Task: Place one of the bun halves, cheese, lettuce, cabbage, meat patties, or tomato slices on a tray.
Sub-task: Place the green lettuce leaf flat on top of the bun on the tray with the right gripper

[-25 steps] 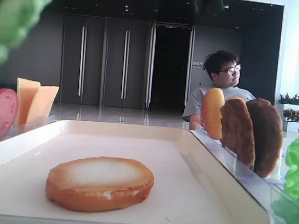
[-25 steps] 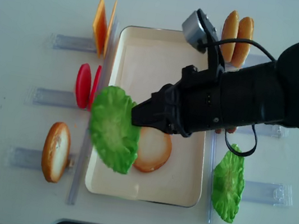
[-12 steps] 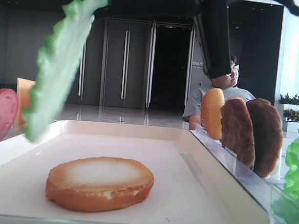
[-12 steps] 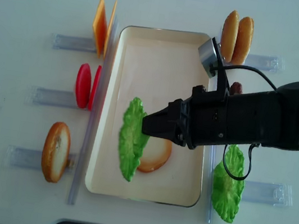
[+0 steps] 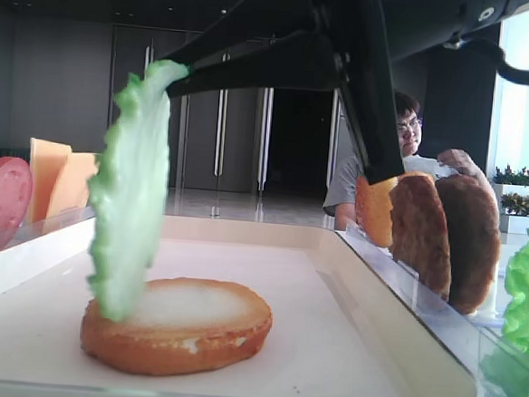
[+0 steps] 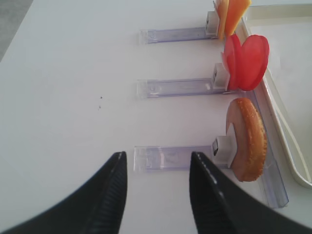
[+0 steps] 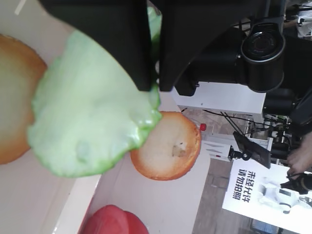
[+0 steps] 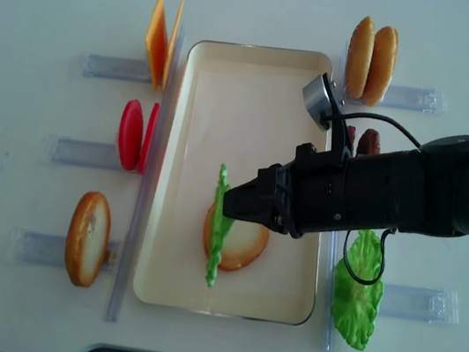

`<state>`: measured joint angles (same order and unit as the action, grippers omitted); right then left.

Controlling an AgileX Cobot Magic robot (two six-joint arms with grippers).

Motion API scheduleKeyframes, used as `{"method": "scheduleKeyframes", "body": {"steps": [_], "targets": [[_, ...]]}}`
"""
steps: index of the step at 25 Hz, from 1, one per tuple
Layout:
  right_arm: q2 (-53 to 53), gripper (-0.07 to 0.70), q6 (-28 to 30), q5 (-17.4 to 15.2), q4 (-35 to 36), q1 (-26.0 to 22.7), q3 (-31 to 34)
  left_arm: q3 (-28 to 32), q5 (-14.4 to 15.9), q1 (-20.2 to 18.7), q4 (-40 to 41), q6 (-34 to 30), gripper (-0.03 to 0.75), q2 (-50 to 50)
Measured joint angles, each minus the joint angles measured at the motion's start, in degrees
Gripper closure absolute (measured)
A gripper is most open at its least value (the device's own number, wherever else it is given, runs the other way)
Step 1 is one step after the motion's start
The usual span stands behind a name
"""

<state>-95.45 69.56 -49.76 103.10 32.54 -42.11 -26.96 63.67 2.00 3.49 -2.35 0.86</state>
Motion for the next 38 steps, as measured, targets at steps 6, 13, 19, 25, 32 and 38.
{"method": "scheduleKeyframes", "body": {"steps": [6, 13, 19, 25, 32, 38], "targets": [[0.00, 0.615, 1.75, 1.98, 0.11, 0.00, 0.00, 0.00, 0.00, 0.00, 0.00, 0.00, 0.388, 0.00], [0.00, 0.615, 0.52, 0.64, 0.11, 0.00, 0.00, 0.00, 0.00, 0.00, 0.00, 0.00, 0.388, 0.00], [-0.06, 0.615, -1.14, 0.61, 0.11, 2.50, 0.00, 0.00, 0.00, 0.00, 0.00, 0.00, 0.388, 0.00], [-0.06, 0.615, -0.73, 4.45, 0.05, 5.15, 0.00, 0.00, 0.00, 0.00, 0.00, 0.00, 0.388, 0.00], [-0.06, 0.615, 1.51, 7.01, 0.11, 3.96, 0.00, 0.00, 0.00, 0.00, 0.00, 0.00, 0.388, 0.00], [-0.06, 0.615, 2.58, 8.13, 0.11, 2.07, 0.00, 0.00, 0.00, 0.00, 0.00, 0.00, 0.388, 0.00]]}}
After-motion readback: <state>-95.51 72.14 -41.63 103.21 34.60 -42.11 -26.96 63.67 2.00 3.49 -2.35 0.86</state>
